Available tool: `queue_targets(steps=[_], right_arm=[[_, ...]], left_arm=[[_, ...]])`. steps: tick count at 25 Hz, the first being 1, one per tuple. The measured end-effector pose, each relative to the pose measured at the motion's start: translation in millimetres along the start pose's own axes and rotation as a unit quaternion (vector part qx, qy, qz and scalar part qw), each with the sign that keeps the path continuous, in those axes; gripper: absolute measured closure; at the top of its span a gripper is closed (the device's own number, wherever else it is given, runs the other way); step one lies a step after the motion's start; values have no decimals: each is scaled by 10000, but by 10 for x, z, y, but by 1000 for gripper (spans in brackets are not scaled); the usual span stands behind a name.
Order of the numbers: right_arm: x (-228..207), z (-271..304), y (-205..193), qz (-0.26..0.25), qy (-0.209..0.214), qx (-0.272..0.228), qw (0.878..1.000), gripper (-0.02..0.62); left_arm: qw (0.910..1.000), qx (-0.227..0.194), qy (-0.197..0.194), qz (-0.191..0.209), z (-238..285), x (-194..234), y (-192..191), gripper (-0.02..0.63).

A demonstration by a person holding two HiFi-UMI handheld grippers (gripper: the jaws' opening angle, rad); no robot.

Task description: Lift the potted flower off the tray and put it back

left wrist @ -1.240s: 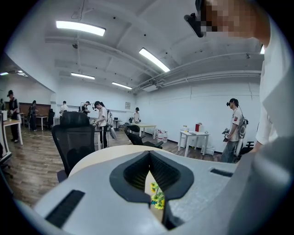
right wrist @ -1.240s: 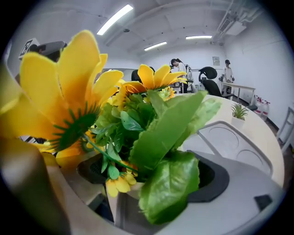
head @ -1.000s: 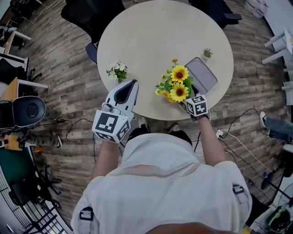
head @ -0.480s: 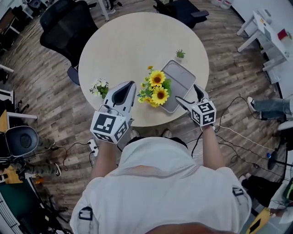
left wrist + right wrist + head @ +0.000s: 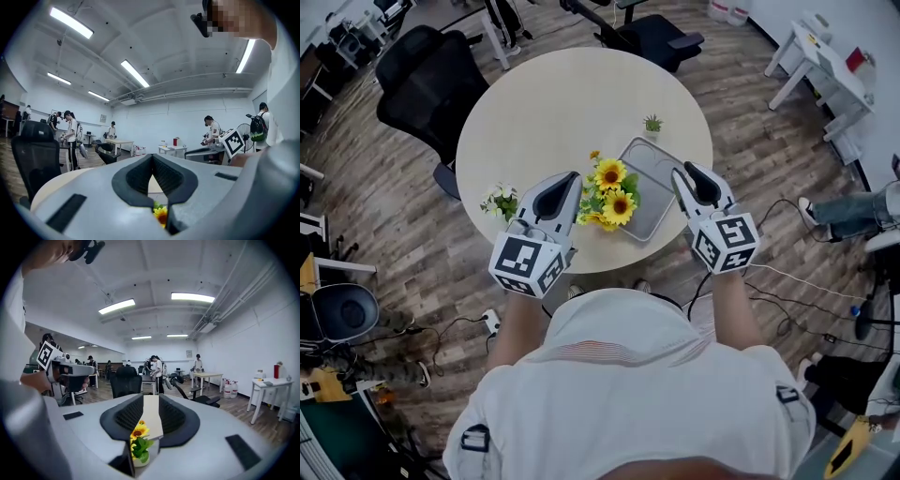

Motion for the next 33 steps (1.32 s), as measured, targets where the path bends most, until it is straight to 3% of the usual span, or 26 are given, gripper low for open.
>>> queue_targets(steps=[4, 16, 33], right_arm=[[26, -40, 160, -21, -167, -219, 9996, 594], [130, -56, 400, -395, -66, -220, 9990, 597], [242, 58, 349, -326, 122, -190, 9992, 597]], left_arm=[[9999, -26, 34, 111, -32, 38, 27, 601], [9999, -31, 116, 84, -88, 91, 34, 601], [9996, -26, 263, 21, -178, 178, -19, 601]])
Point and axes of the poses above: the fingertips, and each gripper's own axes: z forward along the fingers, x to its left, y out of its top, the point moved 2 cm from there along -z, backward along the fingers, and after that the axes turned 15 degrees about y, right-handed, at the moved point
